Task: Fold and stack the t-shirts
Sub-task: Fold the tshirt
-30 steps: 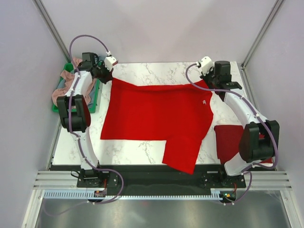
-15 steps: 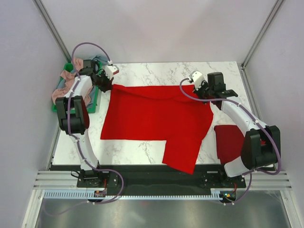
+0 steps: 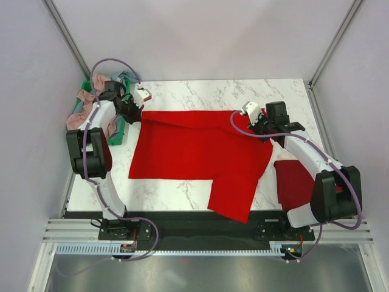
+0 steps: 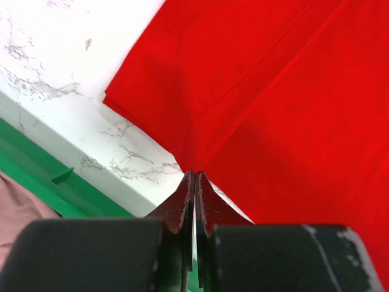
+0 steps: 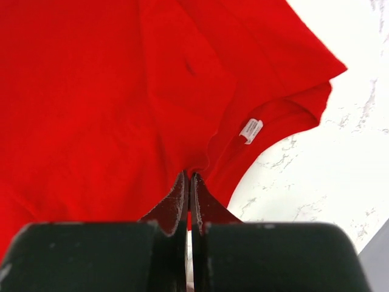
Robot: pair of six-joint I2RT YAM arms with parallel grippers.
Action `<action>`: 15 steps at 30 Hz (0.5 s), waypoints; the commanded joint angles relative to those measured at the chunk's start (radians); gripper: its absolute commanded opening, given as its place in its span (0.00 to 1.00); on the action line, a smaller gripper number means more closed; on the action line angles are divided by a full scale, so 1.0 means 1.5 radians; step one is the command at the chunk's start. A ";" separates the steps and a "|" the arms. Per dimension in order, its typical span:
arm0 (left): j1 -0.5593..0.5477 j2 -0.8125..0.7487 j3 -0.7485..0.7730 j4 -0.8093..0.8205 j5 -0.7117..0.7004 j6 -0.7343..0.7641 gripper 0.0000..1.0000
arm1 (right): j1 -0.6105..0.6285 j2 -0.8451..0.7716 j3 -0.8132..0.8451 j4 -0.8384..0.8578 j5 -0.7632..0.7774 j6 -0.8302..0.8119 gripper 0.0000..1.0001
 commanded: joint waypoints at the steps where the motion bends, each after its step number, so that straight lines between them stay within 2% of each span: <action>1: 0.004 -0.030 -0.012 -0.017 -0.030 0.045 0.02 | 0.000 -0.027 -0.012 -0.011 -0.026 -0.011 0.00; 9: 0.014 -0.027 -0.059 -0.017 -0.079 0.072 0.03 | -0.001 -0.057 -0.063 -0.053 -0.057 -0.002 0.00; 11: 0.022 -0.045 -0.077 -0.014 -0.094 0.075 0.15 | -0.001 -0.061 -0.071 -0.078 -0.052 -0.002 0.10; 12: 0.025 -0.052 -0.082 -0.014 -0.091 0.076 0.24 | -0.001 -0.062 -0.077 -0.082 -0.038 0.012 0.26; 13: 0.027 -0.059 -0.085 -0.014 -0.079 0.078 0.28 | -0.005 -0.066 -0.078 -0.082 -0.031 0.021 0.41; 15: 0.026 -0.078 -0.081 -0.015 -0.061 0.078 0.37 | -0.010 -0.063 -0.057 -0.082 -0.052 0.027 0.42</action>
